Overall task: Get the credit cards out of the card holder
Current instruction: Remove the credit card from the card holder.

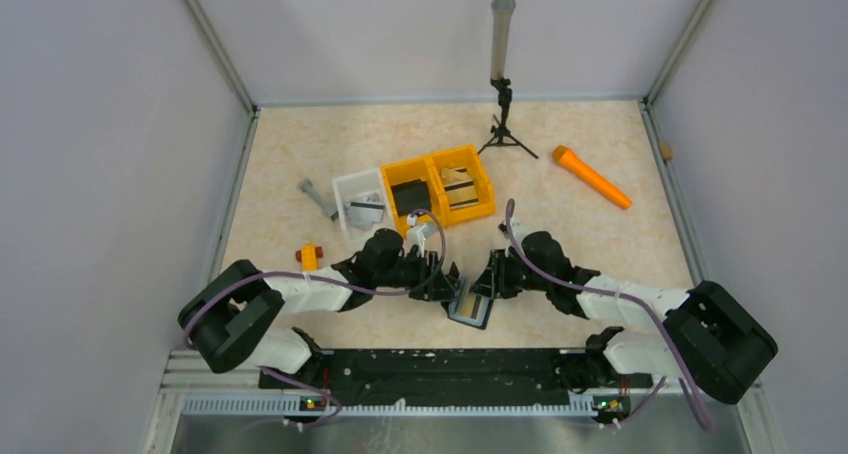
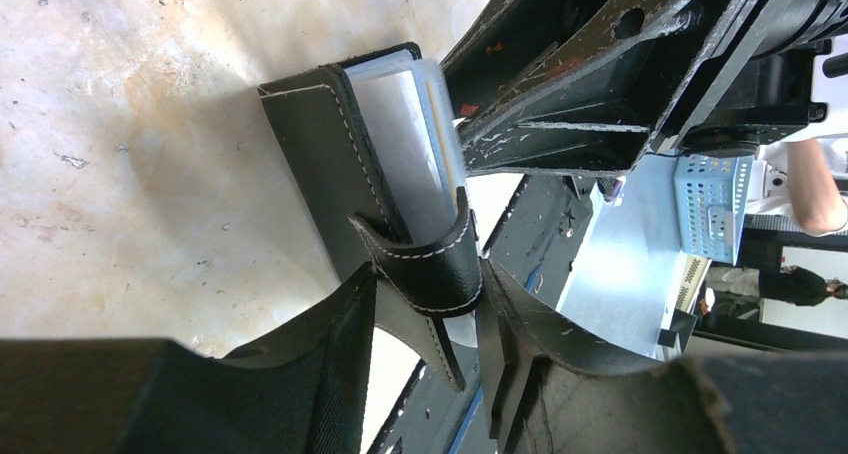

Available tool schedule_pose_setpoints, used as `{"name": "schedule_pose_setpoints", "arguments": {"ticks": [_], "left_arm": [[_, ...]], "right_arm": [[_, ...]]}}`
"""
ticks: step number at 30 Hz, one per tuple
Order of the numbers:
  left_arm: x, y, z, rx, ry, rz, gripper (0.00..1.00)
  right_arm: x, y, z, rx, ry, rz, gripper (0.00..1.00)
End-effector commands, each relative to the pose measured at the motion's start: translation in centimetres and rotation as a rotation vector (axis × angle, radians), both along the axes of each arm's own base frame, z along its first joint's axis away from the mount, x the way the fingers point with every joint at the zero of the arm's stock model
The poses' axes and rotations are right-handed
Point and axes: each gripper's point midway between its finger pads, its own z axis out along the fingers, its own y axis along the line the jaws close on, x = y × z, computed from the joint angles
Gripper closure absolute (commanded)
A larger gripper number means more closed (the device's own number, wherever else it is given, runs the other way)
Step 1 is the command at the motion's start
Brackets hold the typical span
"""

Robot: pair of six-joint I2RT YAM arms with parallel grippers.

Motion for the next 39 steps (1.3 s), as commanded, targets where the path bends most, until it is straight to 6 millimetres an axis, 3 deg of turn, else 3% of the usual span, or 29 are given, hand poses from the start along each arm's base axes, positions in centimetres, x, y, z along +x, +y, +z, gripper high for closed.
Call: {"name": "schedule_pose_setpoints", "arguments": {"ticks": [1, 4, 8, 20, 27, 35, 39], "left_arm": [[0.7, -0.5, 1.2, -0.035, -0.045, -0.002, 0.55], [0.7, -0.5, 1.0, -0.029, -0.041, 0.0, 0.55], [0.7, -0.3, 0.7, -0.01, -0.04, -0.001, 0.66], [1.7, 1.8, -1.0, 0.173, -0.092, 0.048, 0.9], [1.9, 2.6, -1.8, 0.227, -0.097, 0.056, 0.96], [1.7, 2.9, -2.2, 0.234, -0.092, 0.072, 0.98], [1.7, 2.4, -1.1, 0.177, -0.096, 0.081, 1.0]], "right_arm": [[0.3, 0.3, 0.9, 0.004, -0.05, 0.011, 0.67], [0.2, 0.5, 0.8, 0.014, -0.046, 0.02, 0.68], [0.2, 0.7, 0.8, 0.016, -0.038, 0.024, 0.67], [0.2, -1.7, -0.4, -0.104, -0.062, -0.015, 0.63], [0.3, -2.4, 0.0, -0.108, -0.082, -0.045, 0.63], [-0.6, -4.0, 0.0, -0.072, -0.061, -0.145, 0.22], [-1.1, -4.0, 0.2, -0.017, -0.023, -0.185, 0.08]]}}
